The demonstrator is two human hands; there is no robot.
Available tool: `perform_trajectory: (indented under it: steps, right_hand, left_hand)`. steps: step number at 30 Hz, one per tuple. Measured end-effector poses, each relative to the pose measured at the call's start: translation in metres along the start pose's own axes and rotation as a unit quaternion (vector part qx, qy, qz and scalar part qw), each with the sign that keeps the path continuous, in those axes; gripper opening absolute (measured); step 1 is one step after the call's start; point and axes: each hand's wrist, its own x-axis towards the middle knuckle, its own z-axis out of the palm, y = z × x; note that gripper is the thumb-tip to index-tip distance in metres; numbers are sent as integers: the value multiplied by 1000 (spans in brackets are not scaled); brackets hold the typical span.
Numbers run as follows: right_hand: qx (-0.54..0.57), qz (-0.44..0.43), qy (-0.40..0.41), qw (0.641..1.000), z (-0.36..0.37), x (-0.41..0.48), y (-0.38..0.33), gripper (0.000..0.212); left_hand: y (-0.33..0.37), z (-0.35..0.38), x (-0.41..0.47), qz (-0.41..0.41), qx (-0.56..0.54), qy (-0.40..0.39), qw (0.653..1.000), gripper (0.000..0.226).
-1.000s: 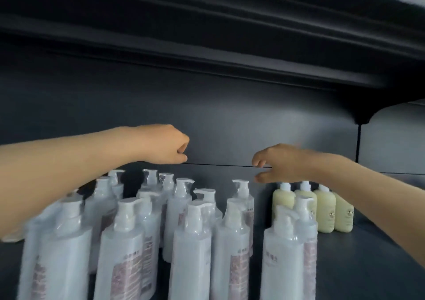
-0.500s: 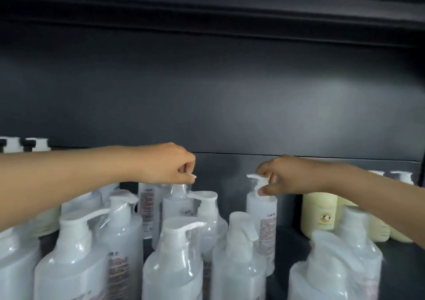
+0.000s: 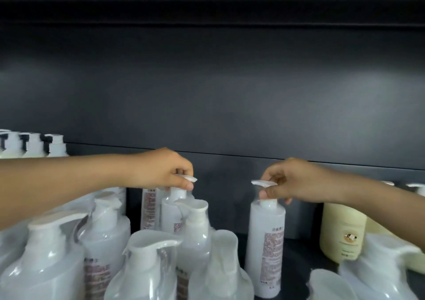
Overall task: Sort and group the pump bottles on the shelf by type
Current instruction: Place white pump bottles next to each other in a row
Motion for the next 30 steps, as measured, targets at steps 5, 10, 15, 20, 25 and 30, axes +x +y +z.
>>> perform_trajectory:
  steps: [5, 10, 15, 20, 25, 30]
  right_hand:
    - [-9, 22, -2, 1000, -9, 6, 7, 8]
    - [5, 35, 40, 999, -25, 21, 15, 5]
    - [2, 63, 48, 997, -27, 33, 28, 18]
    - [-16, 84, 72, 994, -19, 34, 42, 23]
    - [-46, 94, 112, 988, -12, 34, 49, 19]
    - [47, 81, 197, 976, 2, 32, 56, 14]
  left_hand:
    - [6, -6, 14, 0, 21, 63, 998, 18]
    - [21, -14, 52, 37, 15, 60, 997, 22]
    - [36, -3, 90, 50, 26, 50, 997, 22]
    - [50, 13, 113, 68, 49, 38, 996, 24]
    - [62, 32, 124, 73, 60, 42, 995, 28]
    - [67, 42, 123, 81, 22, 57, 995, 25]
